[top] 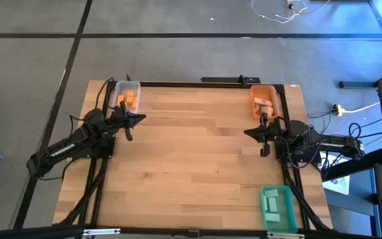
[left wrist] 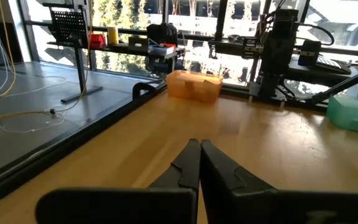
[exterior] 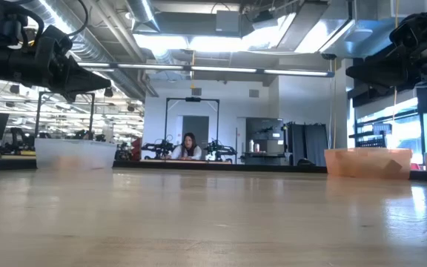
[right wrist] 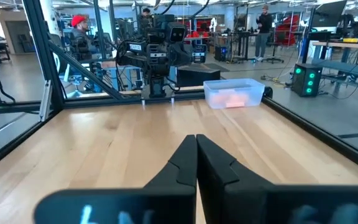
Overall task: Sort & place blocks by color
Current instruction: Return to Home Position
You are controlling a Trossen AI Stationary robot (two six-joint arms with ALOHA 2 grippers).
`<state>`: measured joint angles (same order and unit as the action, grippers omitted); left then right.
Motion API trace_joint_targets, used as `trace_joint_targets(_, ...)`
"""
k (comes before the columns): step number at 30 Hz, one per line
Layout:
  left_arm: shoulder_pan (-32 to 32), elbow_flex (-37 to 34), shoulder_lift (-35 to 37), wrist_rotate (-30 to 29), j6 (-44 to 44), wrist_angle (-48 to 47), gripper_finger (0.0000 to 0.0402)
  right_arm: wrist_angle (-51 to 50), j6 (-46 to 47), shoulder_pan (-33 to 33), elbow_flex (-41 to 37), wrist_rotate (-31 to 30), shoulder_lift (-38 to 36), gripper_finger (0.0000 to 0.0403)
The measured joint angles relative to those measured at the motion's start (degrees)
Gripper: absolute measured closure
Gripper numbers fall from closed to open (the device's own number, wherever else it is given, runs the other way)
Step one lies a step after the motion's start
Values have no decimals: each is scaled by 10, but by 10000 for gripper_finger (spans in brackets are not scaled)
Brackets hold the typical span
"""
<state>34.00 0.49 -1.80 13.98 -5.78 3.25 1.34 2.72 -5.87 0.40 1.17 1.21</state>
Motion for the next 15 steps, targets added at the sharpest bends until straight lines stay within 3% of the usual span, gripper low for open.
trace_joint_targets(15,0,0,0,0,3,1,401,0,-1,0,0,0,0,402)
